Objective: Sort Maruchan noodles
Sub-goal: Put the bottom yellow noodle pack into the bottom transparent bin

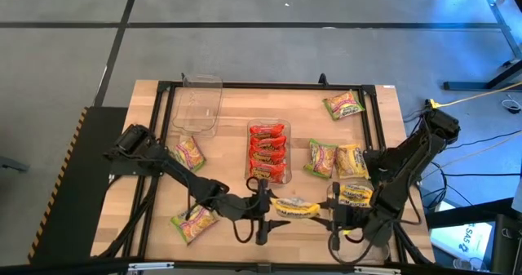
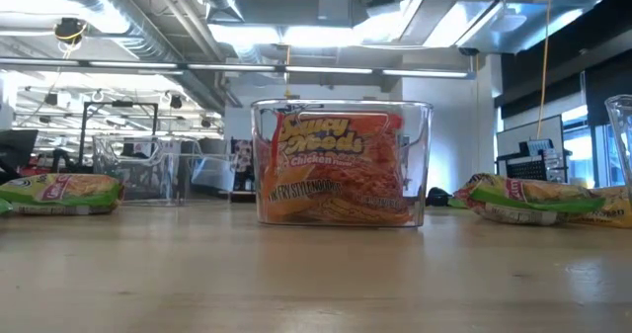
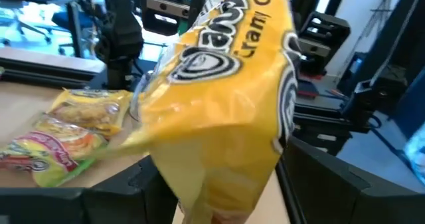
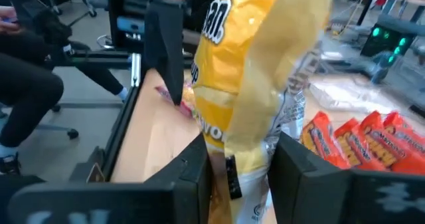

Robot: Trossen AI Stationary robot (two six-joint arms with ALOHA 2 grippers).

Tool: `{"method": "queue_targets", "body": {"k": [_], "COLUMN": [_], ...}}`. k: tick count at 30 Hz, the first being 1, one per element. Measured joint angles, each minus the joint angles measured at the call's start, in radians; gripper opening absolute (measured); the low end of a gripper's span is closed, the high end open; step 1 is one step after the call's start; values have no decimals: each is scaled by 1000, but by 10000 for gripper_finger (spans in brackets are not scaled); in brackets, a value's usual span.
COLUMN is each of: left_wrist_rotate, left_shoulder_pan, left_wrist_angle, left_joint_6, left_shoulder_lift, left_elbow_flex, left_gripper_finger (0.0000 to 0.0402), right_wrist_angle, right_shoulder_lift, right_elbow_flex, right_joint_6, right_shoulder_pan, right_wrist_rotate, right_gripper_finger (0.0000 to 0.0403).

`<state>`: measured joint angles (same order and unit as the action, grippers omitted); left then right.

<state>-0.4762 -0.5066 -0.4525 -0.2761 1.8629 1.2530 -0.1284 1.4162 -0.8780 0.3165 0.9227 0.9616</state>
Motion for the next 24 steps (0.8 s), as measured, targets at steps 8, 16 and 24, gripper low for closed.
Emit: {"method": "queue_targets", "body": {"k": [8, 16, 24], "left_wrist_rotate": [8, 15, -42], "left_shoulder_pan": [27, 17, 9], "left_wrist_angle": [-2, 2, 78], "left_joint_6": [-2, 24, 23], "left_shoulder_lift": [0, 0, 0], "left_elbow_flex": [0, 1, 1], "left_gripper_finger": [200, 141, 140], "right_wrist_angle": [-63, -55, 88], "right_shoulder_lift": [0, 0, -76], "right_elbow_flex": [0, 0, -1], "right_joint_6": [-74, -55, 39], "right_shoulder_pan": [-2, -2, 15], "right_wrist_rotate": [20, -7, -61], "right_gripper_finger": [89, 120, 228]}}
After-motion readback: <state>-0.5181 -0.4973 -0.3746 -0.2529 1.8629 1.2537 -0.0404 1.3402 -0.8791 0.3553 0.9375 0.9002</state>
